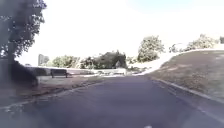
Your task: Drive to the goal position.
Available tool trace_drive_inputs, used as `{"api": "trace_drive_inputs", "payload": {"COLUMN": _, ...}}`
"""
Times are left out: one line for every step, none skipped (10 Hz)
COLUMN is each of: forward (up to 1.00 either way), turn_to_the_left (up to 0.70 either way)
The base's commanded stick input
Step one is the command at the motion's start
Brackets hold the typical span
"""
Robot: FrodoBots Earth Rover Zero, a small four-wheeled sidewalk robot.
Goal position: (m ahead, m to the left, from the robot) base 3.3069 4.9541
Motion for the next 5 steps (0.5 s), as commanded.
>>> {"api": "trace_drive_inputs", "payload": {"forward": 1.00, "turn_to_the_left": 0.00}}
{"api": "trace_drive_inputs", "payload": {"forward": 1.00, "turn_to_the_left": 0.00}}
{"api": "trace_drive_inputs", "payload": {"forward": 1.00, "turn_to_the_left": 0.00}}
{"api": "trace_drive_inputs", "payload": {"forward": 1.00, "turn_to_the_left": 0.00}}
{"api": "trace_drive_inputs", "payload": {"forward": 1.00, "turn_to_the_left": 0.00}}
